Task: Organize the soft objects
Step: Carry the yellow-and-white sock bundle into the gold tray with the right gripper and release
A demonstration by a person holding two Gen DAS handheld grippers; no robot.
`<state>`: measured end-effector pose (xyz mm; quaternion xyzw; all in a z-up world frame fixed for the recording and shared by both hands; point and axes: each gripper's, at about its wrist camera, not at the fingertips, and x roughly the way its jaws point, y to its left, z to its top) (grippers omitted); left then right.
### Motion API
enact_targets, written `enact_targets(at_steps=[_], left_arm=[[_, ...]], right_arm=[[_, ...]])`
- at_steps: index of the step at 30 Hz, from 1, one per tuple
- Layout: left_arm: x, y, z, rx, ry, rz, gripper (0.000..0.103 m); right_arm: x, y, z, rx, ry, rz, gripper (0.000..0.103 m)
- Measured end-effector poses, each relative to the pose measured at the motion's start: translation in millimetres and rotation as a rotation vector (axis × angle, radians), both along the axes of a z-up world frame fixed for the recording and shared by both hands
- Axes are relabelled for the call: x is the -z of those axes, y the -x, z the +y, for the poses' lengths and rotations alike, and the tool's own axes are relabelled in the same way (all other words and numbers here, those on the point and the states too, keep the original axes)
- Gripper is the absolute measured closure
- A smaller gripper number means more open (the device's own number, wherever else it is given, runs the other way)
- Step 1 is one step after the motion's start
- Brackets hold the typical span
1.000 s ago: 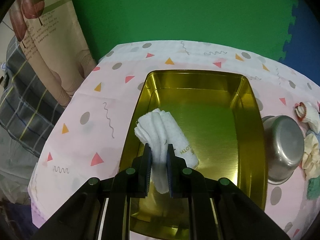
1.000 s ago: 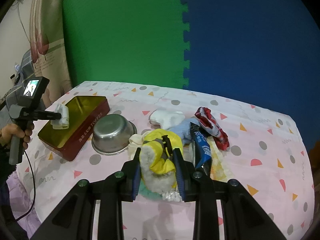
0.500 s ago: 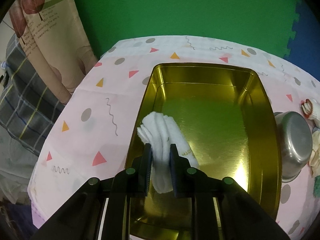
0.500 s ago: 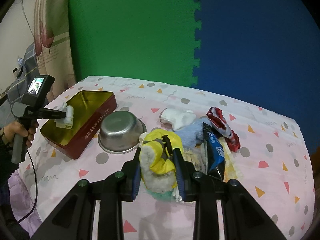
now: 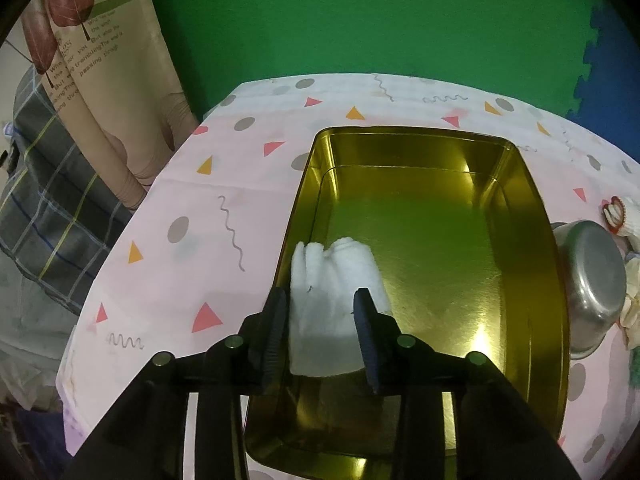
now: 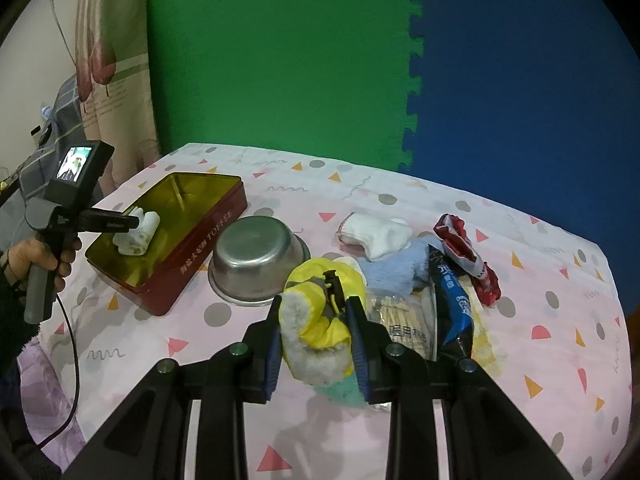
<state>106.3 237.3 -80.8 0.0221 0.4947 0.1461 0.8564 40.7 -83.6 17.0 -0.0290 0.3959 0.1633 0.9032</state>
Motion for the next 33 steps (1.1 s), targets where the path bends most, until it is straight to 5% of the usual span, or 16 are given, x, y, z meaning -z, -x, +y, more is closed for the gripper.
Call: enact_targets(at_steps=[12, 33], left_arm=[[-26, 18, -6, 0.013, 0.001, -0.064, 0.05], [-41, 81, 19, -0.139, 0.003, -0.137, 0.041]], right_arm=[[-2, -3, 31, -0.077, 0.002, 0.0, 0.073], [5, -31, 158, -0.351, -0.062, 0.029, 0.073]])
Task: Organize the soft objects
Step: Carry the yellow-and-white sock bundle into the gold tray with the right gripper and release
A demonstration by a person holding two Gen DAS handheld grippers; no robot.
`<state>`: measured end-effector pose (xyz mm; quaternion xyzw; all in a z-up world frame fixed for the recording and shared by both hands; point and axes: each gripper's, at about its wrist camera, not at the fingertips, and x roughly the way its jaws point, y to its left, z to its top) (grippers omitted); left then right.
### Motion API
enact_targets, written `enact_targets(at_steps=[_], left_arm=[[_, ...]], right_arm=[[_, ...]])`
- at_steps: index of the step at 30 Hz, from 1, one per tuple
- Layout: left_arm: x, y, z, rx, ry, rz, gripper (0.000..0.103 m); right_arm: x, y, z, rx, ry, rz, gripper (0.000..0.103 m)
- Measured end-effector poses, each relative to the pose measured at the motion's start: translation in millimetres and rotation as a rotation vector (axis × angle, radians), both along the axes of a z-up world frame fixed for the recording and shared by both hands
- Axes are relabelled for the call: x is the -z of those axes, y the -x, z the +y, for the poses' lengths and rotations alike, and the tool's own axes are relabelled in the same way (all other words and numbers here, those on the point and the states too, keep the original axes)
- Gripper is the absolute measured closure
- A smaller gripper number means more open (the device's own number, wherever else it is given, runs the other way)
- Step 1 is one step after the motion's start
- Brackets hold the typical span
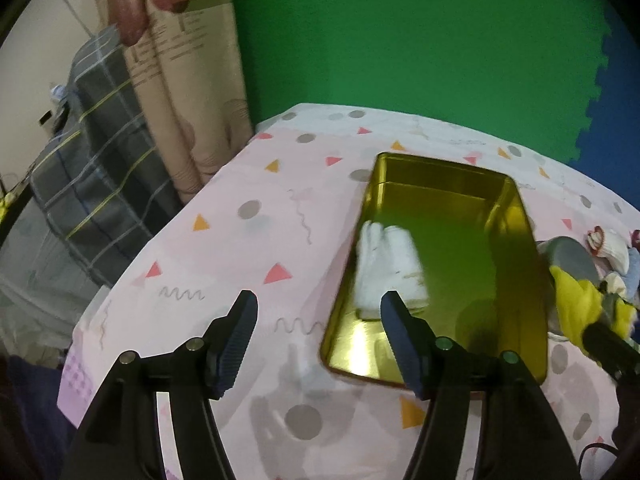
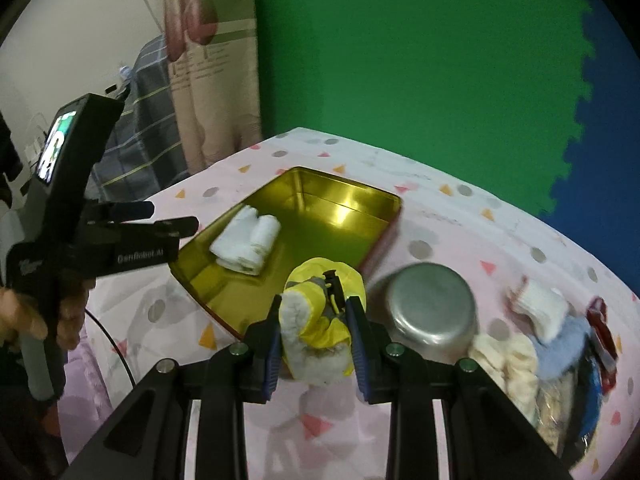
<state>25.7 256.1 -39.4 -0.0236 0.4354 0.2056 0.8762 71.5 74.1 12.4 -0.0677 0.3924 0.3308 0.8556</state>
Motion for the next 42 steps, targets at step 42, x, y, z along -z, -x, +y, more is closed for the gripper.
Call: enact_targets(at_steps=[42], left_arm=[[18, 29, 30, -0.104, 0.018, 0.014, 0.04]], right_arm=[[35, -25, 61, -0.033, 0.051, 0.058, 0.051]])
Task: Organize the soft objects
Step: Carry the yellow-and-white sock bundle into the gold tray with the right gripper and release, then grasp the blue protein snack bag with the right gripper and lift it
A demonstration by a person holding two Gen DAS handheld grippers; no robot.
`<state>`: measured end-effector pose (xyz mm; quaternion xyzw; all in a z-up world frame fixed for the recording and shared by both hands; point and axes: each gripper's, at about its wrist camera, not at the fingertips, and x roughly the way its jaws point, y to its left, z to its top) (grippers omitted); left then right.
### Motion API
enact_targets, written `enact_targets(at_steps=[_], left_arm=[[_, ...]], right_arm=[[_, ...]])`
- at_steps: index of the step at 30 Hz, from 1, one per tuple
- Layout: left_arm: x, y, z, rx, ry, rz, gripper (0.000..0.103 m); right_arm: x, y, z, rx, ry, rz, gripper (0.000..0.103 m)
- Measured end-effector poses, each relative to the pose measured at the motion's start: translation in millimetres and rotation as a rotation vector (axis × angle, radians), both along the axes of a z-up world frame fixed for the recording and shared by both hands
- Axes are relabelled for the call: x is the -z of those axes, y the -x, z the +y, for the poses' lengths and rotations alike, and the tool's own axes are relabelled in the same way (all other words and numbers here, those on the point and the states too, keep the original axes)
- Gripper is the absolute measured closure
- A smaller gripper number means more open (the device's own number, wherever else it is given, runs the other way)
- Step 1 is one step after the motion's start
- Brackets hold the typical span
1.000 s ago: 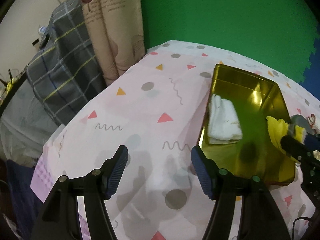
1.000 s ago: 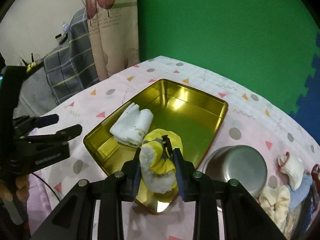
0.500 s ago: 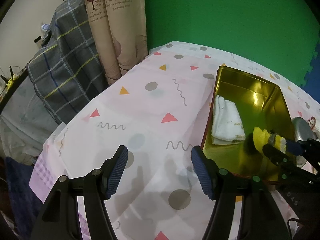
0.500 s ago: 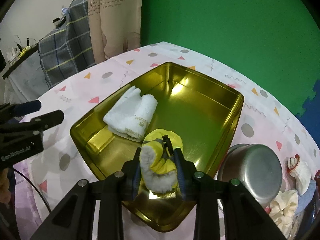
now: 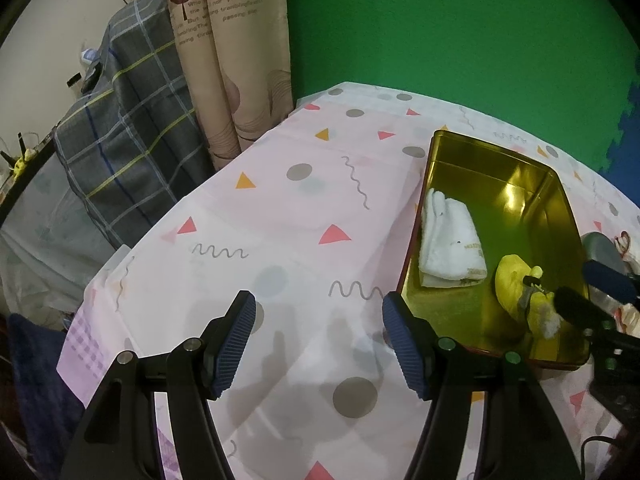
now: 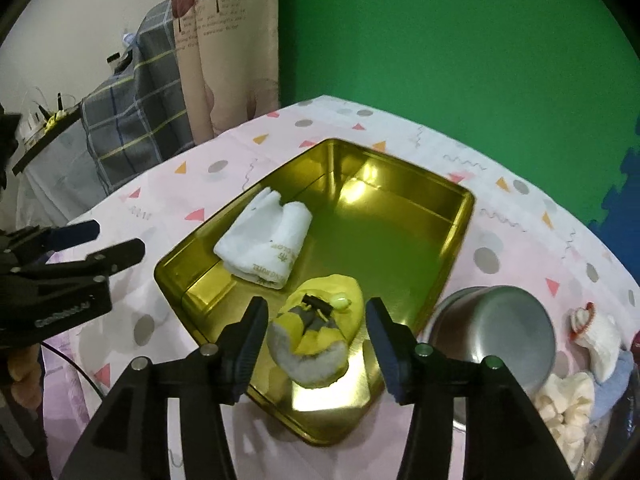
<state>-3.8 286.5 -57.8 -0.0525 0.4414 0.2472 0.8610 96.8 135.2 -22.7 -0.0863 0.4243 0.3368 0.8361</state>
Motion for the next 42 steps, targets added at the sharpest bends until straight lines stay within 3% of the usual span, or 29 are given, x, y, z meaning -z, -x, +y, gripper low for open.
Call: enact_targets(at_steps=[8, 22, 25, 42], left_arm=[[-6, 1, -20, 0.046, -0.017, -0.013, 0.04], [-10, -7, -67, 0.155, -0.037, -0.007, 0.04], [-11, -10, -79, 0.182, -0.039, 0.002, 0.04], [-9, -42, -185, 0.424, -0.033, 0.036, 0.04]], right_arm=[[-21, 20, -60, 0.101, -0.028, -0.035, 0.051], [-23, 14, -258, 0.483, 0.062, -0.064, 0.051], [-19, 13, -285, 0.522, 0.072, -0.054, 0.051], [26, -13, -312, 0.549, 0.07, 0.028, 0.051]])
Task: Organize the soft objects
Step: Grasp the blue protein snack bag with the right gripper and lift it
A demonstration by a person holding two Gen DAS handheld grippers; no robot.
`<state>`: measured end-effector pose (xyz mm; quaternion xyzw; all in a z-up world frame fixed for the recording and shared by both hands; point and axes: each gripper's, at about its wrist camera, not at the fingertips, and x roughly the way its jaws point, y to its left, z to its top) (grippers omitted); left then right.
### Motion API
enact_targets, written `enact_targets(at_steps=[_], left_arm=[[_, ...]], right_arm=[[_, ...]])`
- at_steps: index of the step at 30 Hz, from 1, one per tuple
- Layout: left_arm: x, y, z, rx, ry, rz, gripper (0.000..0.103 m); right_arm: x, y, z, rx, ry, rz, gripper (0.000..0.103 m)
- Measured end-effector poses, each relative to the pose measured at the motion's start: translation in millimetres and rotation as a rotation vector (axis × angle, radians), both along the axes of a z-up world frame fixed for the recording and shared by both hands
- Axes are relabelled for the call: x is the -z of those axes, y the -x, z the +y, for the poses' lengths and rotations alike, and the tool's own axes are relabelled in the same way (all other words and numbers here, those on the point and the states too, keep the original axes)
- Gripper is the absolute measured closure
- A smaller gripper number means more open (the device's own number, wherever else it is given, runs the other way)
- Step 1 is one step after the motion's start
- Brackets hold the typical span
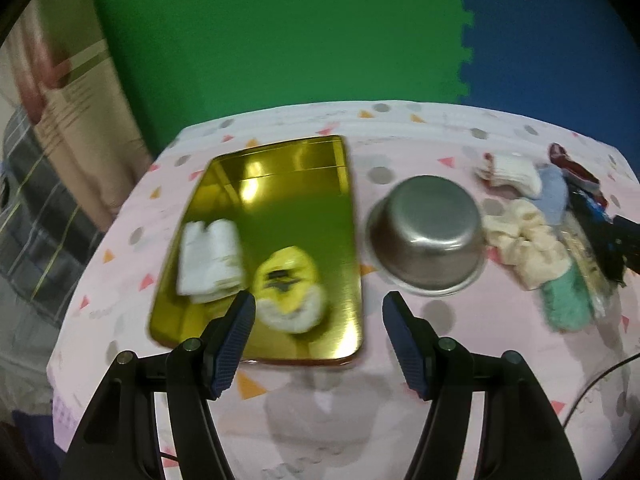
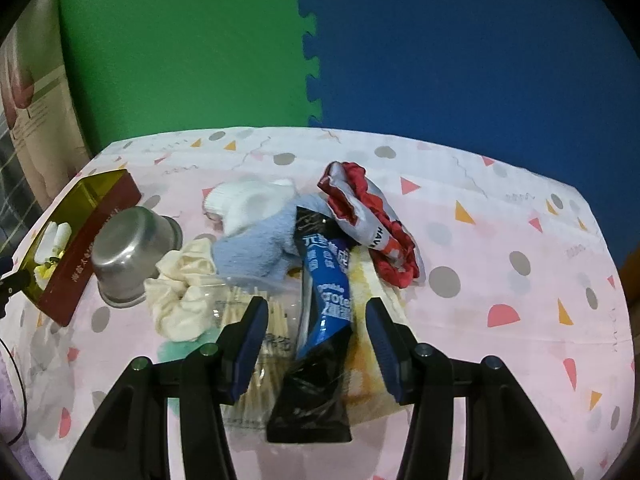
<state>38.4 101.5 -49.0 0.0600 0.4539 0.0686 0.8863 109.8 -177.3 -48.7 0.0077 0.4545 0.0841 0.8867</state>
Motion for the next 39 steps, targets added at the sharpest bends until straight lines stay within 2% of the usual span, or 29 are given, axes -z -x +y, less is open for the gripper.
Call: enact_targets(at_steps=[5, 8, 12, 16, 29, 35, 39], left_arm=[[8, -10, -30, 0.074, 0.008, 0.012, 0.04], [12, -15, -45, 0.106, 0.026, 0.023, 0.04], [18, -20, -60, 0.143, 0.052, 0.038, 0.04], [24, -27, -72, 0.165, 0.073, 0.054, 0.04], [33, -45, -106, 0.251, 0.134, 0.076, 0.04], [41, -59, -118, 0.249, 0.182, 0.101, 0.041], [49, -68, -127, 0.247, 0.216, 0.132, 0.044]], right_arm=[[12, -9, -2, -0.009, -0.018, 0.01, 0.053], [19, -15, -2, -0.015, -0.023, 0.021, 0.067], [23, -20, -4, -0.016, -0.032, 0.016, 0.068], [23, -18, -4, -0.025, -0.031, 0.008, 0.079], [4, 33, -23, -0.008, -0.054, -0.046, 0.08], [-8, 56, -48, 0.049, -0.049, -0.09, 0.08], [-5, 64, -73, 0.115, -0.069, -0.1, 0.079]])
